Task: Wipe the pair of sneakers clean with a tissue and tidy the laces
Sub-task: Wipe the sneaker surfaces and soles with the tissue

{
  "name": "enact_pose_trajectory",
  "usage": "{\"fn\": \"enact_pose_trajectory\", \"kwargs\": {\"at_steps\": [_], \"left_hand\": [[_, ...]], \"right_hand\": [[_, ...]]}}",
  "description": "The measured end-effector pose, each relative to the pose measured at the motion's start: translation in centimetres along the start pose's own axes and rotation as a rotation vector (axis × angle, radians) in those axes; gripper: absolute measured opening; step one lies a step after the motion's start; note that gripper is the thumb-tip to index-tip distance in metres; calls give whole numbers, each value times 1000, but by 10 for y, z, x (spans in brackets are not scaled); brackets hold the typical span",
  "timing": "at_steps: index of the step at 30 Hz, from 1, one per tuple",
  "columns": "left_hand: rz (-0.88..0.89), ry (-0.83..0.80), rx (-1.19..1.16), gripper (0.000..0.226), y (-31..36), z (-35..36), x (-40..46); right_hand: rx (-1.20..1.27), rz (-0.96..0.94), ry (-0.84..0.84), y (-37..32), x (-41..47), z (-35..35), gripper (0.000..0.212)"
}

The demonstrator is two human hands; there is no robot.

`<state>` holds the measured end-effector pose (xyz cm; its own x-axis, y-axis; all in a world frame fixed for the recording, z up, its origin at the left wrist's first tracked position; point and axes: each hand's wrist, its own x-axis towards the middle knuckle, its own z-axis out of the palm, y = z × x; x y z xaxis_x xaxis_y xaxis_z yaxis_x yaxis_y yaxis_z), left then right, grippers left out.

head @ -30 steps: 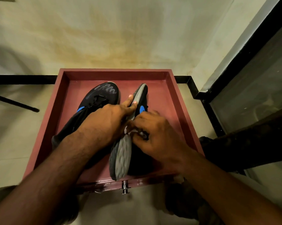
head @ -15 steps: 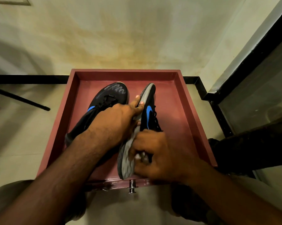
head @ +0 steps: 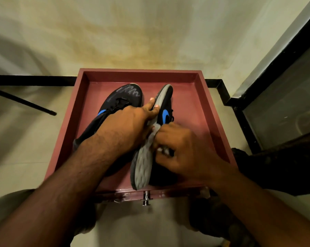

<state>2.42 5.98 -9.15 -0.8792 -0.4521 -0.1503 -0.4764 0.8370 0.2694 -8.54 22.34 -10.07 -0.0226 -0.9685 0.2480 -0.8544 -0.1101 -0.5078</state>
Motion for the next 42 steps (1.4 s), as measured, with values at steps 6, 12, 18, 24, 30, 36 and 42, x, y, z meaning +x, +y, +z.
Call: {"fn": "enact_pose_trajectory", "kwargs": {"at_steps": [6, 12, 18, 24, 30, 36, 42], "left_hand": [[-25, -24, 38, 68, 10, 0, -2], [-22, -18, 39, 70, 12, -5, -4], [-7, 4, 26, 67, 12, -3, -7], [-6, 5, 21, 74, 15, -4, -7], [28, 13, 58, 67, 17, -8, -10], [381, 94, 36, 80, 20, -10, -12], [493, -186, 55, 41, 47, -10, -30]], "right_hand": [[54, -47, -100, -15, -8, 3, 7], [40, 52, 30, 2, -1, -9, 11], [122, -127, -204, -29, -13, 12, 14], [72, 81, 51, -2, 2, -10, 17], [153, -143, -279, -29, -15, 15, 17], [126, 85, 220, 5, -5, -28, 17], [177, 319, 813, 32, -12, -54, 9]]}}
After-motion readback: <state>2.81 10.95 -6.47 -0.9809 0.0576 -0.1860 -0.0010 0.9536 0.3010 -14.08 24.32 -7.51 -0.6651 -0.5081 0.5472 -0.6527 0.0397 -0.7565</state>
